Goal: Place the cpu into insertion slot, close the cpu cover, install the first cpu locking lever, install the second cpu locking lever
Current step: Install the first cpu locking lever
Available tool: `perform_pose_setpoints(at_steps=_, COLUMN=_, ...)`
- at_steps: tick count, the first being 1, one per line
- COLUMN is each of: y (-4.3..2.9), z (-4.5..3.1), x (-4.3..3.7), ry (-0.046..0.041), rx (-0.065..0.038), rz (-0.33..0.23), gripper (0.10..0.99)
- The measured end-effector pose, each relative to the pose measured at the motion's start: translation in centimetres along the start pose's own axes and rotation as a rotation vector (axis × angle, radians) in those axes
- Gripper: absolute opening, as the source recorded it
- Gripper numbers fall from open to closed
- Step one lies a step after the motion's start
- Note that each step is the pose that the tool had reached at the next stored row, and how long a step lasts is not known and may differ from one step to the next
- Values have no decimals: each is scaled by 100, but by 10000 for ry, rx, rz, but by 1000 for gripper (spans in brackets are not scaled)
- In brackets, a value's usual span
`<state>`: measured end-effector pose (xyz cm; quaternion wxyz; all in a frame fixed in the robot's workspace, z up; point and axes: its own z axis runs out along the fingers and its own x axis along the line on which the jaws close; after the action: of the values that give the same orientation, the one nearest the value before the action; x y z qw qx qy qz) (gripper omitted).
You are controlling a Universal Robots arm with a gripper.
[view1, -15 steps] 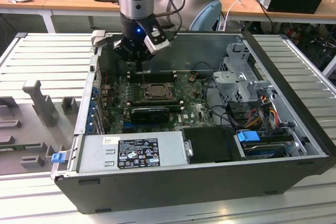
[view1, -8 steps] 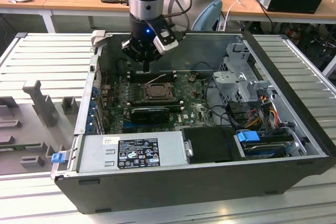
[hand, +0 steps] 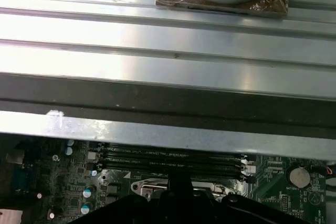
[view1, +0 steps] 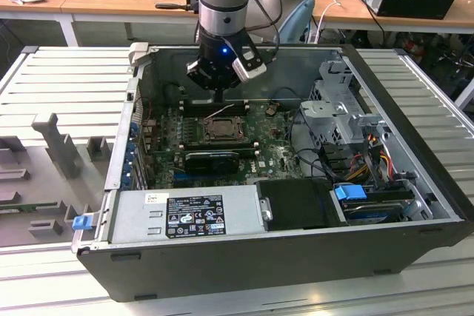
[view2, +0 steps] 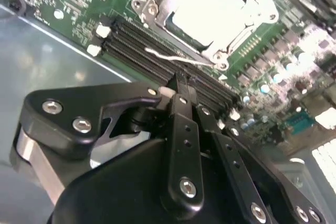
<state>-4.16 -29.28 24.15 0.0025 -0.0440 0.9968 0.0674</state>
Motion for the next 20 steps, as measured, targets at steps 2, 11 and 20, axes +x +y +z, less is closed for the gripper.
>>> perform_pose_setpoints(at_steps=2, y=-7, z=40, x=-13, ry=18, rx=3, rz=-132, gripper=106)
perform_pose_setpoints(at_steps=11, y=-21, z=138, x=-95, ry=23, rx=7, rz=-155, gripper=106)
perform_pose_setpoints(at_steps=20, y=-28, z=171, x=-118, ry=24, rx=8, rz=-161, gripper=106)
